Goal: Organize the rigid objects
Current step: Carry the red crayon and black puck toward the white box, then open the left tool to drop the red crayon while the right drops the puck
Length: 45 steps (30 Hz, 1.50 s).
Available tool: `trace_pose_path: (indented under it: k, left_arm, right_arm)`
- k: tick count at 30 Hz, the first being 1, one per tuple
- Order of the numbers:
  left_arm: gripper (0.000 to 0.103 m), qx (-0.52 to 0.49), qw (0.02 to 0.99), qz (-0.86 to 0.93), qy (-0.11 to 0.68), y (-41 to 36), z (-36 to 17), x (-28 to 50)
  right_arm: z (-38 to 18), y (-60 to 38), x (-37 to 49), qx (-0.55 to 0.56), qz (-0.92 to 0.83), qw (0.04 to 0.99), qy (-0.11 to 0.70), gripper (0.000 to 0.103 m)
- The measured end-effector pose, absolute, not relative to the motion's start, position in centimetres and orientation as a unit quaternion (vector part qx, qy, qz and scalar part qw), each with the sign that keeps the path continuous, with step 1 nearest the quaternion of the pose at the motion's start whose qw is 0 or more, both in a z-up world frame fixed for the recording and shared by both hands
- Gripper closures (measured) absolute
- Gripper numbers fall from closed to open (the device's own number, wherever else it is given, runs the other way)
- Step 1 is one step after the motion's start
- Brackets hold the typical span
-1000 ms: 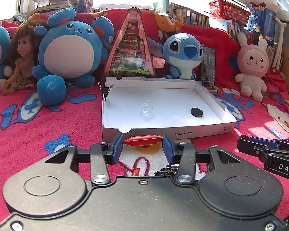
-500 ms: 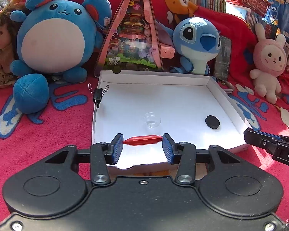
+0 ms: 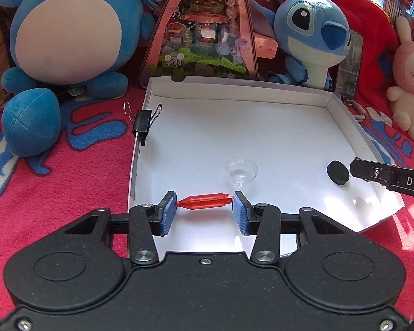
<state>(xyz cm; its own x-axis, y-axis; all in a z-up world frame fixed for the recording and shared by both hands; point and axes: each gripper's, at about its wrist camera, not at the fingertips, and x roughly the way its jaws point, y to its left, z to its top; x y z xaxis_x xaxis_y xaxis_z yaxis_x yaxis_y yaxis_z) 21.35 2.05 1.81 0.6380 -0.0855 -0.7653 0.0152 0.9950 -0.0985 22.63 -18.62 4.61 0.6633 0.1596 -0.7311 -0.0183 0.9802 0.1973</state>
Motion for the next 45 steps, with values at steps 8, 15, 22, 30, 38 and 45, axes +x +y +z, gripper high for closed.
trace_pose_path:
  k: [8,15,22,30,38,45]
  left_arm:
    - [0.061,-0.011,0.905,-0.017,0.424,1.7,1.9,22.6]
    - [0.061,-0.011,0.907,-0.019,0.420,1.8,1.7,23.0]
    - [0.061,-0.013,0.909,-0.021,0.417,1.6,1.6,23.2]
    - [0.061,-0.020,0.909,-0.023,0.416,1.6,1.6,23.3]
    - [0.060,-0.012,0.910,-0.021,0.413,1.4,1.5,23.3]
    - [0.060,-0.013,0.911,-0.022,0.412,1.4,1.5,23.4]
  right_arm:
    - [3.7,-16.8,24.4,0.040,0.044,0.903,0.425,0.065]
    - [3.3,-16.3,24.9,0.025,0.040,0.901,0.432,0.065]
    - [3.1,-16.1,25.1,0.015,0.034,0.900,0.434,0.065]
    - [3.1,-16.2,25.3,0.015,0.030,0.902,0.431,0.065]
    - [2.8,-16.2,25.3,0.017,0.027,0.901,0.432,0.065]
    - [2.7,-16.1,25.3,0.019,0.031,0.902,0.431,0.062]
